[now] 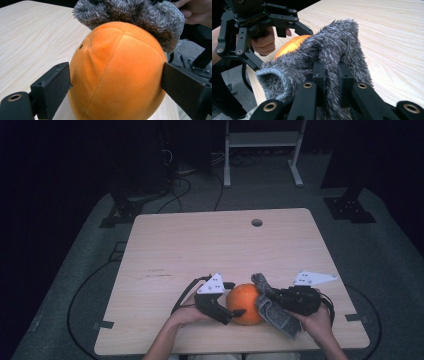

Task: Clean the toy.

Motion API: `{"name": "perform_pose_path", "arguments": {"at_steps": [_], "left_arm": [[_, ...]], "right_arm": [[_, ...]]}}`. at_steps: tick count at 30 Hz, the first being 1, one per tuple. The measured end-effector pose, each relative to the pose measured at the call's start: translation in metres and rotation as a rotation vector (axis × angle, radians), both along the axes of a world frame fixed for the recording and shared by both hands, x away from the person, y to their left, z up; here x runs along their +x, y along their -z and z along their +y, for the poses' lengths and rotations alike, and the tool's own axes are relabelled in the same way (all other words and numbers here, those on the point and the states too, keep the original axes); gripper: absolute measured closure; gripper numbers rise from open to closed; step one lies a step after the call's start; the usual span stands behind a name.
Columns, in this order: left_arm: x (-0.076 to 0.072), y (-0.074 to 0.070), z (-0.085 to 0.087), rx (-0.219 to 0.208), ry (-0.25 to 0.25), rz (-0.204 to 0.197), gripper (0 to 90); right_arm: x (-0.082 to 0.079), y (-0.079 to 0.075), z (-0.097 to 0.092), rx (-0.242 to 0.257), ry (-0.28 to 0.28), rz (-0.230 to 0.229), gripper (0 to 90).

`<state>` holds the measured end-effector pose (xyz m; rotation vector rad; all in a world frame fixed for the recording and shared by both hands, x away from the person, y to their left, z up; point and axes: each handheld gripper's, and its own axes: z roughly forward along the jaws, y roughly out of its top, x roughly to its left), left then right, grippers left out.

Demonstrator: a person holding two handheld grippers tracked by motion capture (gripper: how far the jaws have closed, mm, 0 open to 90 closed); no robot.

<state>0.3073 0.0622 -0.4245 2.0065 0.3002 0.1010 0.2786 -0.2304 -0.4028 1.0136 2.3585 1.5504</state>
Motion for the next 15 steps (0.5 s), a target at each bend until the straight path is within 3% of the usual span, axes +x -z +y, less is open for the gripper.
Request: {"name": "perform_pose_path", "arguments": {"at_steps": [4,7,12,15], "left_arm": [[0.0,0.008,-0.005,0.041,0.032,-0.019,7.3],[-0.001,0.012,-0.009,0.032,0.02,-0.024,7.4],[-0.005,0.004,-0.007,0.031,-0.005,-0.052,28.7],[-0.008,-0.006,-0.005,0.039,-0.009,-0.065,31.8]], "right_arm": [[0.001,0.004,-0.001,0.006,0.006,0.01,79.2],[0.002,0.004,-0.001,0.0,0.016,0.006,79.1],[0.002,0.002,-0.005,0.01,0.025,-0.002,79.1],[-0.003,-0.009,-0.009,0.048,-0.007,-0.027,79.2]]}}
